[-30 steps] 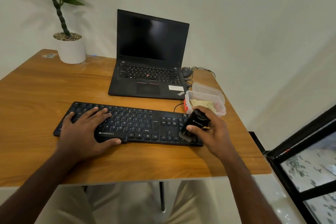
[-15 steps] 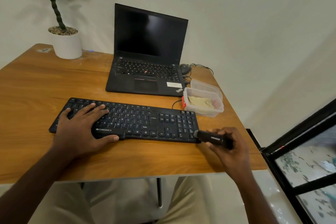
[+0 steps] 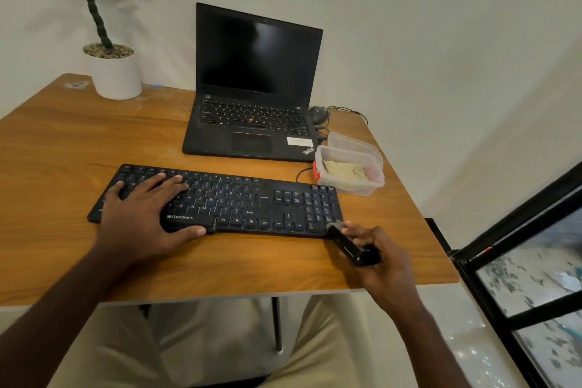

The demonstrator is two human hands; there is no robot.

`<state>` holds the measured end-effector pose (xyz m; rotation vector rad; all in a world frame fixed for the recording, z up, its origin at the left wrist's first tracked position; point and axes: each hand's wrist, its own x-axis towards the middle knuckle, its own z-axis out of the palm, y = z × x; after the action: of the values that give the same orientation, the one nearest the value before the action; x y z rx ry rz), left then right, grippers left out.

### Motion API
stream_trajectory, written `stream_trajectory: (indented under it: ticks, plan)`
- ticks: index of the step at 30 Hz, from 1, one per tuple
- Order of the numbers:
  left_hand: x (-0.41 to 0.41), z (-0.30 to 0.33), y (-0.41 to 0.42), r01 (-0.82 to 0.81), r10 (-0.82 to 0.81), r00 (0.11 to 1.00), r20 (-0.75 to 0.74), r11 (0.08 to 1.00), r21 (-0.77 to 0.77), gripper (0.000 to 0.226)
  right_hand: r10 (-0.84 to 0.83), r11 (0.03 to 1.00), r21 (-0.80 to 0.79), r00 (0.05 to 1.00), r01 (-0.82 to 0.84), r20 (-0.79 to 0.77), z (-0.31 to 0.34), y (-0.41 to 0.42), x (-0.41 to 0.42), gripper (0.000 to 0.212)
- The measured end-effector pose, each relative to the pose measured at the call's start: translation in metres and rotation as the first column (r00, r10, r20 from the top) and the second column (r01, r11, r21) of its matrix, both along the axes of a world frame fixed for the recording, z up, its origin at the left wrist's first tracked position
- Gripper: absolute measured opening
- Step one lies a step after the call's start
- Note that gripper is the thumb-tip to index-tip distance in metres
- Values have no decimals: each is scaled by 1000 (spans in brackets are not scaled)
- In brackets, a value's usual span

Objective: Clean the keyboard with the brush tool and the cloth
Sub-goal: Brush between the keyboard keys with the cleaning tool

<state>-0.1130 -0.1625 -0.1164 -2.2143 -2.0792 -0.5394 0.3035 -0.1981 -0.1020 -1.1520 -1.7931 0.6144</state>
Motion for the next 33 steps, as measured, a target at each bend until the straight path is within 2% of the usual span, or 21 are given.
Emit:
stream_trajectory:
  ticks: [7, 10, 14, 18, 21, 27, 33]
  plan:
    - [-1, 0, 0, 1, -1, 1000, 7, 1000, 3, 108, 67, 997, 42, 994, -71, 89, -1, -1, -23, 39]
    - [-1, -1, 0, 3, -3, 1000, 6, 1000, -2, 107, 67, 997, 44, 994, -71, 87, 1, -1, -32, 49]
    - [-2, -1, 1, -2, 2, 1000, 1, 1000, -1, 109, 7, 998, 55, 994, -13, 111, 8, -9, -12, 40]
    - [-1, 1, 1, 3, -3, 1000, 9, 1000, -18, 110, -71, 993, 97, 995, 64, 70, 18, -15, -1, 56]
    - [0, 1, 1, 5, -5, 1000, 14, 1000, -2, 108, -79, 993, 93, 994, 72, 79, 16, -19, -2, 59]
    - [0, 2, 0, 7, -7, 1000, 7, 1000, -7, 108, -59, 996, 73, 990, 50, 127, 9, -14, -14, 45]
    - [0, 1, 0, 13, -13, 1000, 12, 1000, -5, 107, 40, 997, 63, 977, -55, 209, 7, -11, -51, 62]
